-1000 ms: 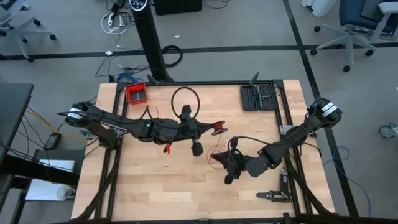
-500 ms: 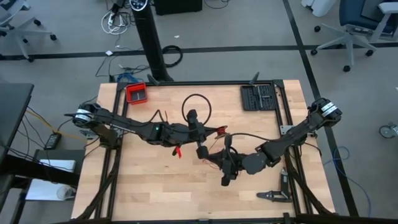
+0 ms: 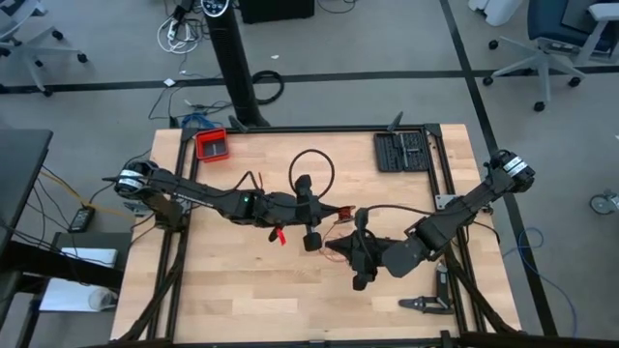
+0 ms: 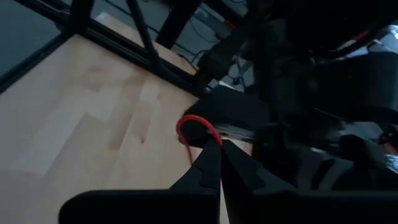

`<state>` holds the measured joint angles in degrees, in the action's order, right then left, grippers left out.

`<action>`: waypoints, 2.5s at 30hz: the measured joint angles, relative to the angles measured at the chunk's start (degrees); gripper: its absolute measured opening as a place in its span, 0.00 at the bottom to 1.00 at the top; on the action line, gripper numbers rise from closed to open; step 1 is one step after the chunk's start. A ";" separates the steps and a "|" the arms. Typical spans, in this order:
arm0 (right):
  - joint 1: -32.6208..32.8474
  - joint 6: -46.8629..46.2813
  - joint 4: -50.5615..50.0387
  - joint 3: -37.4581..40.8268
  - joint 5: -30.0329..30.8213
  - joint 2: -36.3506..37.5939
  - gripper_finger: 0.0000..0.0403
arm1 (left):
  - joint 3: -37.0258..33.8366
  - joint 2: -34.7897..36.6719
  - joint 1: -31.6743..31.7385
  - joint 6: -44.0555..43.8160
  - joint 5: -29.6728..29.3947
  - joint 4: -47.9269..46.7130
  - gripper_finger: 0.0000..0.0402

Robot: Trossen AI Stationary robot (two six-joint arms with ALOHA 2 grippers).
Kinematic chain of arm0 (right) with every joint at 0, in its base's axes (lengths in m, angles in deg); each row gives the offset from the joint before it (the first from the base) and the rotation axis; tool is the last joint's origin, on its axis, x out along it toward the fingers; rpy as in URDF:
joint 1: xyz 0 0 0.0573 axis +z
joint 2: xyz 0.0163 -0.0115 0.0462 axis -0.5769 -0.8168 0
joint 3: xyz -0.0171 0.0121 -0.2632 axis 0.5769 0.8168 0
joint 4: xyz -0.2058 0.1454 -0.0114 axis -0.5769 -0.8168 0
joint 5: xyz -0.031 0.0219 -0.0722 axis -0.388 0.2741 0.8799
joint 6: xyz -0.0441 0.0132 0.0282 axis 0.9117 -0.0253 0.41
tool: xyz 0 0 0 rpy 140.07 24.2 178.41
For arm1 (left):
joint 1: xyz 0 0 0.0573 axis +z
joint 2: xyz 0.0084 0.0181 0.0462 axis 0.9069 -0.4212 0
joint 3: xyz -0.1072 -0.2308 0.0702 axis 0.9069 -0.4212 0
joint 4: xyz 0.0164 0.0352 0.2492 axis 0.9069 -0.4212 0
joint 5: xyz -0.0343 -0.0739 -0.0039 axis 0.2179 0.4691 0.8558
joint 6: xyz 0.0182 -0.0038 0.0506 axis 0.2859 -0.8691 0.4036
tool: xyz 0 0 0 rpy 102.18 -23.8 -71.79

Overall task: Coil cords
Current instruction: Coil the red wire onto the spool

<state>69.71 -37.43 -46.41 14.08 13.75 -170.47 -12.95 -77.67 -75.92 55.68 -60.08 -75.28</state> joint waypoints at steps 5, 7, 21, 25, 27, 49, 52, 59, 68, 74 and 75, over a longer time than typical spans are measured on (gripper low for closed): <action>-0.84 0.51 0.07 0.01 2.09 0.30 0.00 | 0.00 0.02 -0.02 -0.05 1.70 1.29 0.00; -1.30 1.05 -0.08 0.07 3.35 0.28 0.00 | 0.00 0.03 -0.02 -0.07 3.40 1.78 0.00; 3.96 8.73 1.93 0.14 21.67 4.09 0.00 | 0.02 0.13 -0.04 -0.09 5.60 -1.42 0.00; 7.19 9.45 2.33 0.16 26.48 5.79 0.00 | 0.07 0.15 -0.04 -0.09 5.60 -1.37 0.00; 8.72 9.51 2.31 0.18 29.84 6.46 0.00 | 0.07 0.15 -0.04 -0.09 5.58 -1.37 0.00; 17.99 11.26 2.30 0.58 45.94 7.89 0.00 | 0.13 1.27 -0.12 2.99 11.85 -1.65 0.00; 18.48 9.00 1.66 1.57 45.95 7.88 0.00 | 0.13 2.35 -0.27 3.00 11.85 -1.92 0.00; 18.67 3.05 1.56 6.54 46.00 9.42 0.00 | 0.13 6.03 -2.19 5.13 8.49 -3.86 0.00; 15.65 -9.55 1.48 16.09 45.88 12.48 0.00 | 0.13 7.74 -5.06 7.25 -5.22 -3.74 0.00; 11.62 -16.35 1.59 21.30 45.63 12.59 0.00 | 0.13 7.74 -7.10 11.17 -15.86 -0.46 0.00; 10.86 -17.03 1.63 21.98 45.63 12.60 0.00 | 0.11 7.74 -7.45 11.97 -17.13 0.41 0.00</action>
<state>80.58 -54.46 -44.78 36.06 59.38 -157.87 -12.84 -69.93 -83.37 67.66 -77.20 -74.87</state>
